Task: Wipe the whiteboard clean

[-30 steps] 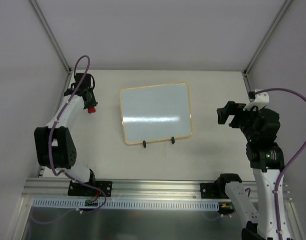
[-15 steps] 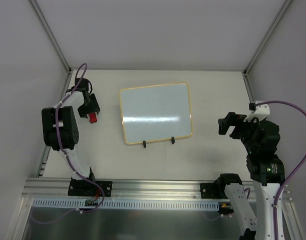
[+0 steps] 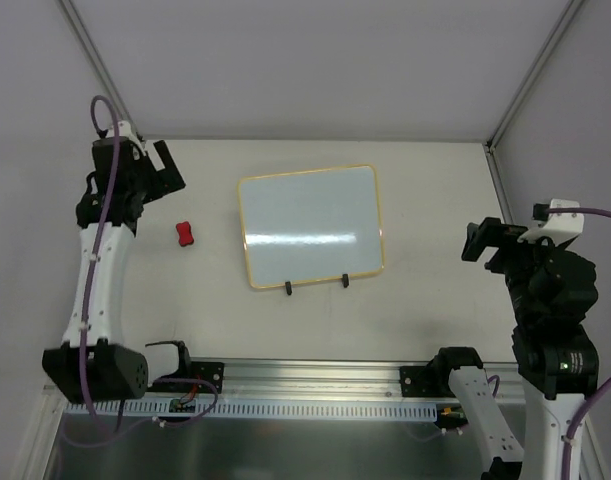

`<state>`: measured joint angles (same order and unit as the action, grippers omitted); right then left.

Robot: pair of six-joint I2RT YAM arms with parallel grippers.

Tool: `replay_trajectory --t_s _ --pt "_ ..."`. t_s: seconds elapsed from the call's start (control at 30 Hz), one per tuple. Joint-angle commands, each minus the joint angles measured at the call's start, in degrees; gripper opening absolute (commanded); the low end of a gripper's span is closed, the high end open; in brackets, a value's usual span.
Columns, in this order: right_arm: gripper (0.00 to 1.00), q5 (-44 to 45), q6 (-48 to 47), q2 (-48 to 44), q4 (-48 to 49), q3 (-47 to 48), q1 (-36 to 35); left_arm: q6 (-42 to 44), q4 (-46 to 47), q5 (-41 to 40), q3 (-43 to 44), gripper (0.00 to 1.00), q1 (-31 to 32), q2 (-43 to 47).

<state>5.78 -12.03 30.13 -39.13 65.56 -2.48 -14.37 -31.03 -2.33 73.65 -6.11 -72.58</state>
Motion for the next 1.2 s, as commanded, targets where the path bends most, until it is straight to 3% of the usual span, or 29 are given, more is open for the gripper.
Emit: replay_trajectory --t_s 0.0,0.27,0.5,1.17 --pt "0.99 7.56 -3.96 1.24 1.69 7.54 -2.35 3.12 -2.19 4.17 6.84 0.99 -0.39 11.38" --pt "0.99 15.66 -10.9 2.48 1.52 17.93 -7.27 6.29 -11.06 2.68 19.5 0.99 -0.22 22.37" --pt "0.99 16.63 -13.28 2.92 3.54 20.92 -9.65 8.39 -13.27 -5.66 28.56 0.99 3.29 26.96" --pt "0.99 14.79 -15.57 2.92 4.24 21.72 -10.0 7.78 -13.36 -4.18 30.86 0.99 4.97 24.85"
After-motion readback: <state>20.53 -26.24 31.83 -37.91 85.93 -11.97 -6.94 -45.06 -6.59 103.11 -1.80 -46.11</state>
